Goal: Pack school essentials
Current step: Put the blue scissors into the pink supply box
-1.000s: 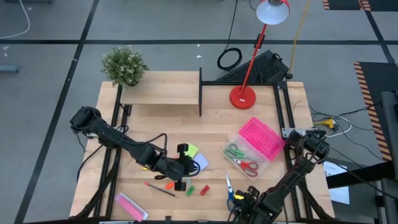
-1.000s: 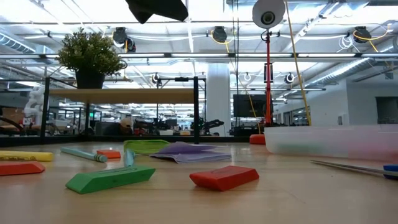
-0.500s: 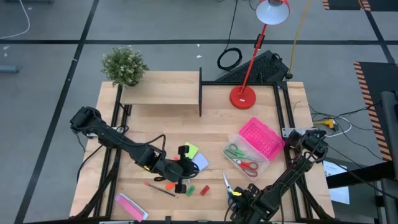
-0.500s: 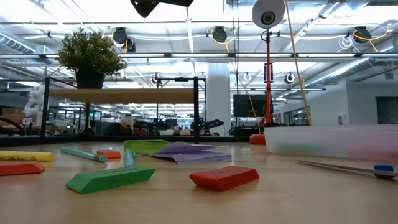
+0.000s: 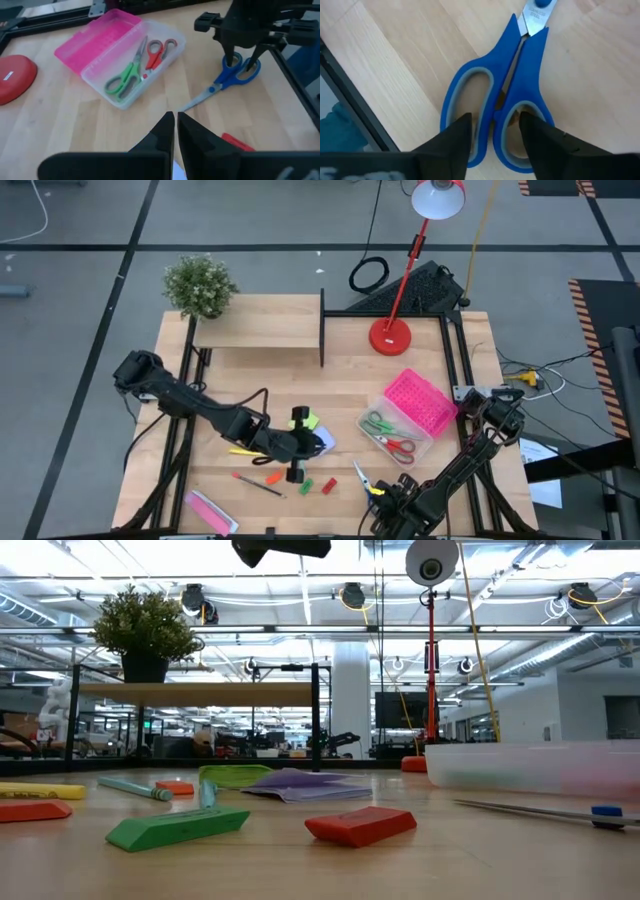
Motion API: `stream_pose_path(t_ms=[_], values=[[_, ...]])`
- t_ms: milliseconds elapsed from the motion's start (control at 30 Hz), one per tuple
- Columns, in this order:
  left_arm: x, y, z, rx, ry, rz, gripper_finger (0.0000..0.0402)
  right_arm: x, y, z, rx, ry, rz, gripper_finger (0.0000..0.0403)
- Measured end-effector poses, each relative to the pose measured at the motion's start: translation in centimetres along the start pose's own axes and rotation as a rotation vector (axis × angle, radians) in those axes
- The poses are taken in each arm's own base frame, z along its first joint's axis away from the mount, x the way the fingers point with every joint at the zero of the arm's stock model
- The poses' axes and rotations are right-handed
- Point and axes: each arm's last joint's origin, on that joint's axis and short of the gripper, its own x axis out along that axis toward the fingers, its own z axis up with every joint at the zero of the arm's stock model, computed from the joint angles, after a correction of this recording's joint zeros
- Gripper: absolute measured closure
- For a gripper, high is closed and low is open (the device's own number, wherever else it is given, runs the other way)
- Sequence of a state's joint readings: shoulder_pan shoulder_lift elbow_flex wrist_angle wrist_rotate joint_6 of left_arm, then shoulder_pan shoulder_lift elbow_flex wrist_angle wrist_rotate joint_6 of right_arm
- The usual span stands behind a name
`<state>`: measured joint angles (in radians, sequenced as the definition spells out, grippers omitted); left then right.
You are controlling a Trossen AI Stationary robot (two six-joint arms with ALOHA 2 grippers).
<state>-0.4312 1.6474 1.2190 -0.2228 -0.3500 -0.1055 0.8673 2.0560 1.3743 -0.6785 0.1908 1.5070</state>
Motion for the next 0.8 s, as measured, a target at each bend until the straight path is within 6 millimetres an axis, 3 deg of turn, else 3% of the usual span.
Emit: stream_pose_path(t_ms=[333, 800], values=[[0.4, 1.1, 0.1, -0.013, 0.005, 0.019, 0.0376, 0.0, -0.1, 0.0, -0.002, 0.005, -0.004, 0.0318], [0.3, 0.9, 0.0, -0.007, 0.013, 0.013, 0.0376, -4.0, -0.3, 0.8, -0.065, -0.013, 0.087, 0.0321]])
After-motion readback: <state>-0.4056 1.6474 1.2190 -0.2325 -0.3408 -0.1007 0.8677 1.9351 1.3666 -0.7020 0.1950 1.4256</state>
